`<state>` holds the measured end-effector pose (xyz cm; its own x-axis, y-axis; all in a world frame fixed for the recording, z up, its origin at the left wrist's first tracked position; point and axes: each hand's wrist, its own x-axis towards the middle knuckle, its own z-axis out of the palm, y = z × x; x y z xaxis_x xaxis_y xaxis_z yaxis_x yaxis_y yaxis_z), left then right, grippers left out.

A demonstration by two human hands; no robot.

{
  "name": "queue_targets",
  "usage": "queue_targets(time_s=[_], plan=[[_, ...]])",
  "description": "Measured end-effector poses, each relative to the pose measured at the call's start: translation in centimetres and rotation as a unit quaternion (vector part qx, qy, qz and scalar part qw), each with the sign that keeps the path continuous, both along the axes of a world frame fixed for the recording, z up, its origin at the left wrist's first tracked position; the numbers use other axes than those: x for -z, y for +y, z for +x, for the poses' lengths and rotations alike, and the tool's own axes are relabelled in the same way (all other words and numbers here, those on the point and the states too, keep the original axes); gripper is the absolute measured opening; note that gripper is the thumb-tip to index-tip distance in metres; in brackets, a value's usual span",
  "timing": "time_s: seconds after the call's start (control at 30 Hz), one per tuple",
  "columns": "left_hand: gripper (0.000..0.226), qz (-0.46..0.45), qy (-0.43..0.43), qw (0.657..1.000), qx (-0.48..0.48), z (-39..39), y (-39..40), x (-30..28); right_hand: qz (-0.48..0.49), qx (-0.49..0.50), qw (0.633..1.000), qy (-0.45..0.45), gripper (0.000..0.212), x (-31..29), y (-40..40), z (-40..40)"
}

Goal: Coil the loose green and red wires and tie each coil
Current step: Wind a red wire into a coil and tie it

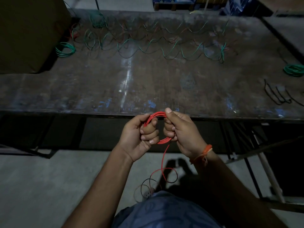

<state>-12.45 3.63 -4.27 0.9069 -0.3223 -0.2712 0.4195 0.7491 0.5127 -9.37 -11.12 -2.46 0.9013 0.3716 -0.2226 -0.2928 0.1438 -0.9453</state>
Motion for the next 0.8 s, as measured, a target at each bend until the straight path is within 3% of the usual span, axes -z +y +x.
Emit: queue_targets(time_s=[0.13, 0.27, 0.37, 0.53, 0.6, 0.7, 0.8], plan=[[0.030, -0.028, -0.007, 1.000, 0.002, 0.2, -0.2, 0.0, -0.011, 0.000, 0.999, -0.042, 0.039, 0.1, -0.3, 0.2], [0.032, -0.049, -0.013, 0.999, 0.002, 0.3, 0.1, 0.2, -0.113, -0.028, 0.984, -0.136, 0.036, 1.1, -2.2, 0.8], [0.033, -0.072, -0.009, 0.997, -0.024, 0.5, 0.9, 0.4, -0.096, -0.045, 0.987, -0.124, 0.020, 2.3, -4.4, 0.9], [0.037, -0.090, 0.000, 0.990, -0.106, 1.3, 2.7, 0.6, -0.135, -0.019, 0.986, -0.097, 0.019, 5.4, -8.0, 0.0], [0.035, -0.076, 0.010, 0.987, -0.144, 1.5, 3.0, 0.8, -0.203, 0.020, 0.971, -0.127, 0.017, 6.0, -8.9, -0.3], [0.032, -0.038, 0.010, 0.984, -0.174, 1.8, 2.8, 1.2, -0.293, 0.027, 0.925, -0.241, 0.010, 5.2, -8.9, -0.7], [0.030, 0.024, -0.007, 0.982, -0.185, 2.1, 1.9, 1.2, -0.317, -0.010, 0.882, -0.348, 0.007, 3.3, -7.7, -1.0]])
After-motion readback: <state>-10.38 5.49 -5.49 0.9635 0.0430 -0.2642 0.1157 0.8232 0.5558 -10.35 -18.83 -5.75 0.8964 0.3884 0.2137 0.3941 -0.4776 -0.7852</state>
